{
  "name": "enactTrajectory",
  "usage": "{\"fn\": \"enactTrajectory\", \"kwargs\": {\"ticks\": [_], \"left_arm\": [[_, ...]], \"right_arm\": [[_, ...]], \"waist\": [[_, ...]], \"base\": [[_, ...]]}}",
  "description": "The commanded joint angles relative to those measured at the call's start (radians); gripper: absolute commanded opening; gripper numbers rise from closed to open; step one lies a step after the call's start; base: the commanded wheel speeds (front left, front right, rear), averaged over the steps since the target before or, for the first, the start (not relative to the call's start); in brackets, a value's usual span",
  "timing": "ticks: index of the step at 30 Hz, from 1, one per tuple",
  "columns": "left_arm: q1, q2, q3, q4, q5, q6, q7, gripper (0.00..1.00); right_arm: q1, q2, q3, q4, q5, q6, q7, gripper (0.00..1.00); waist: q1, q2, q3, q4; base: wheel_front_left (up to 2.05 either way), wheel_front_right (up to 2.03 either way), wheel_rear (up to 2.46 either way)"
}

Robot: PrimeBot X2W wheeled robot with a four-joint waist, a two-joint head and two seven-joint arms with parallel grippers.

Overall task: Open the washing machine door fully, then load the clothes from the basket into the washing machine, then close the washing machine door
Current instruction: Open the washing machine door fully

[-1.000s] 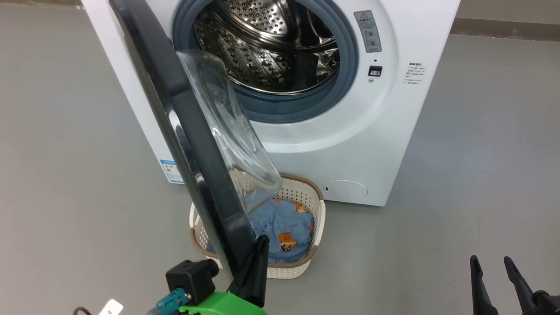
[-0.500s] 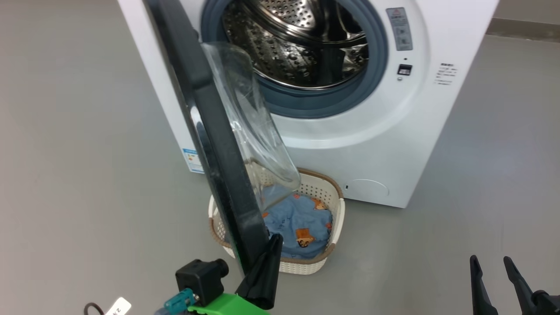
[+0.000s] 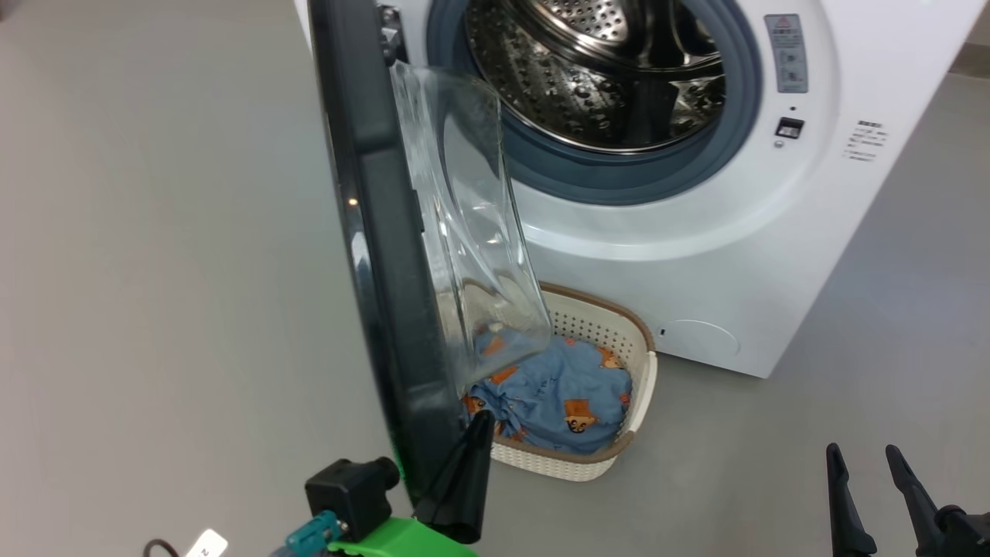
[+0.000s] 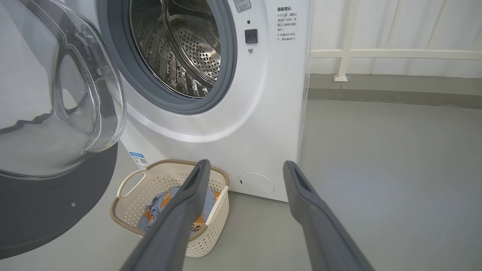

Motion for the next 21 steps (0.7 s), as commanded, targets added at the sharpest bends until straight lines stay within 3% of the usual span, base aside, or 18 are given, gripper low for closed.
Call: {"fn": "enactTrajectory", "kwargs": {"ticks": [1, 15, 21], "left_arm": [[-0.041, 0.018, 0.061, -0.015, 0.004, 0.020, -0.017, 0.00], [-0.040, 0.031, 0.160, 0.021, -0.014, 0.048, -0.092, 0.00], [-0.056, 0.029, 0.263, 0.087, -0.047, 0.061, -0.151, 0.00]], "right_arm": [[-0.033, -0.013, 0.028, -0.022, 0.021, 0.002, -0.009, 1.00], [-0.035, -0.013, 0.032, -0.029, 0.000, 0.002, -0.009, 1.00], [-0.038, -0.014, 0.032, -0.032, -0.007, 0.002, -0.009, 1.00]], "waist": [[0.0000, 0.0000, 0.007, 0.018], [0.0000, 0.0000, 0.036, 0.093], [0.0000, 0.0000, 0.043, 0.105]], "base": [[0.00, 0.00, 0.00], [0.00, 0.00, 0.00], [0.00, 0.00, 0.00]]}}
